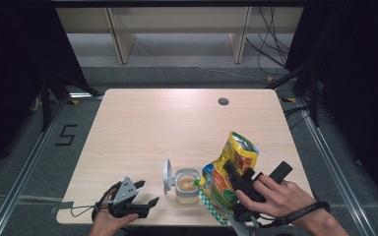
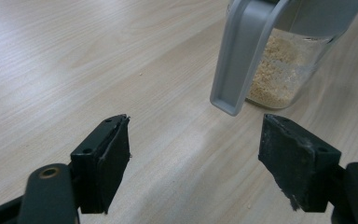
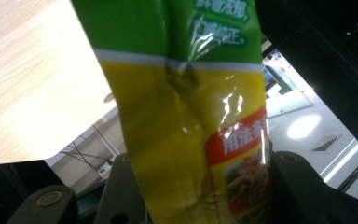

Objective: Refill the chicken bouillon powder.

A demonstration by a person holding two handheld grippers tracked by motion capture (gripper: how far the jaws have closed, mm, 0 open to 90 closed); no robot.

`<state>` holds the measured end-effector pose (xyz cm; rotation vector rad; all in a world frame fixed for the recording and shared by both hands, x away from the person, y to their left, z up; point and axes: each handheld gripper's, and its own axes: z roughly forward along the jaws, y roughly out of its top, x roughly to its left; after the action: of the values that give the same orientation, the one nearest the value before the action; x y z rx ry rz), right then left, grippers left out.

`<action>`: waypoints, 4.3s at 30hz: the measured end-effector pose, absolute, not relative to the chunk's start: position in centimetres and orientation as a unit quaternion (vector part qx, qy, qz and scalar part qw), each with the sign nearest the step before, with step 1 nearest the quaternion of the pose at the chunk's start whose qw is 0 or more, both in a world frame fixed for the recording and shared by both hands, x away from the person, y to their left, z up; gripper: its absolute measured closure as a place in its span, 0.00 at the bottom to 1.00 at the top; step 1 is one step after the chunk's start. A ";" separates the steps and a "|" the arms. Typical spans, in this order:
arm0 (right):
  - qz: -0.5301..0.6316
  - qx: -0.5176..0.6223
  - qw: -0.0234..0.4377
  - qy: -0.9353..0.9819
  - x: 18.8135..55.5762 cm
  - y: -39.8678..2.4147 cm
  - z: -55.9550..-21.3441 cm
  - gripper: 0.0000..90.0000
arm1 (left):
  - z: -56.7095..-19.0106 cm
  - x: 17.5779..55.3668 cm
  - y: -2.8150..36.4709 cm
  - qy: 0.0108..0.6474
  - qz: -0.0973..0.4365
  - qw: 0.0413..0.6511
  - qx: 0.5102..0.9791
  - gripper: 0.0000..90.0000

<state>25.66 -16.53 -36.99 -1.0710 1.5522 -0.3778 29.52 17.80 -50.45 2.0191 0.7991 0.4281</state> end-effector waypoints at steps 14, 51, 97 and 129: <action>-0.151 -0.452 0.577 0.663 25.6 -16.5 -37.1 0.71 | -50.4 29.5 17.8 0.322 0.173 0.448 0.816 0.27; -0.149 -0.444 0.585 0.663 25.6 -17.1 -37.2 0.72 | -50.5 29.5 17.8 0.324 0.173 0.448 0.815 0.27; -0.119 -0.430 0.577 0.684 26.1 -16.9 -37.8 0.72 | -50.5 29.6 17.8 0.322 0.174 0.446 0.817 0.27; -0.049 -0.340 0.602 0.720 25.9 -18.7 -40.2 0.73 | -50.5 29.4 17.8 0.333 0.168 0.449 0.812 0.27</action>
<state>25.94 -18.71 -40.16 -0.7876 1.6685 -0.1125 29.44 17.80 -50.45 2.0086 0.8233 0.4150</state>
